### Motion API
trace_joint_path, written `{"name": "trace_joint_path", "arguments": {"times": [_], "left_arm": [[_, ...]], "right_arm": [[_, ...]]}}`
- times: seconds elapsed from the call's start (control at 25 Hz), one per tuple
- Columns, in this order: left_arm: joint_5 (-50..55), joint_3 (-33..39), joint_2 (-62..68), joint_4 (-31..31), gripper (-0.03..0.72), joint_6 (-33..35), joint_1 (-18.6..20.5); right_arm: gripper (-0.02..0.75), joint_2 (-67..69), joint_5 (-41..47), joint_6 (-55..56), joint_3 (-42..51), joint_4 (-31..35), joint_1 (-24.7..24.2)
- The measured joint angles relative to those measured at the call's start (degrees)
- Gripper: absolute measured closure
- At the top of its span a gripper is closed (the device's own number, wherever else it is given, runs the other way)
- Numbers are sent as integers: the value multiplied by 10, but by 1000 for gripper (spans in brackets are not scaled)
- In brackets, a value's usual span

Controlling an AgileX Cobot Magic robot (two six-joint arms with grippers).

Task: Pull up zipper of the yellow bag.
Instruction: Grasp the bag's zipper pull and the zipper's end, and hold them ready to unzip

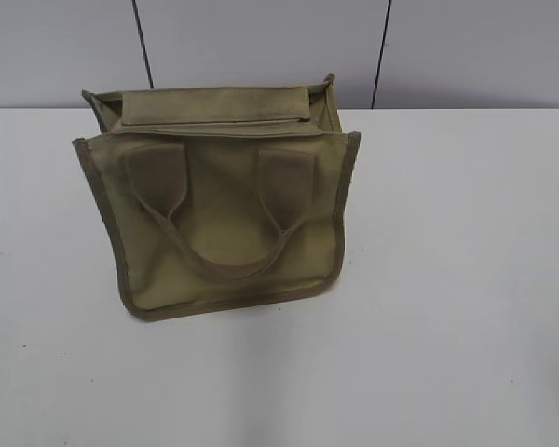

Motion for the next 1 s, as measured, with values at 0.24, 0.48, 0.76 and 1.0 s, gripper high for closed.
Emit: {"name": "trace_joint_path", "arguments": {"times": [0.24,0.48,0.76,1.0], "left_arm": [[0,0,0,0,449,0,0],[0,0,0,0,449,0,0],[0,0,0,0,449,0,0],[0,0,0,-1,449,0,0]], "right_arm": [[269,0,0,0,0,0,0],[269,0,0,0,0,0,0],[269,0,0,0,0,0,0],[269,0,0,0,0,0,0]]}}
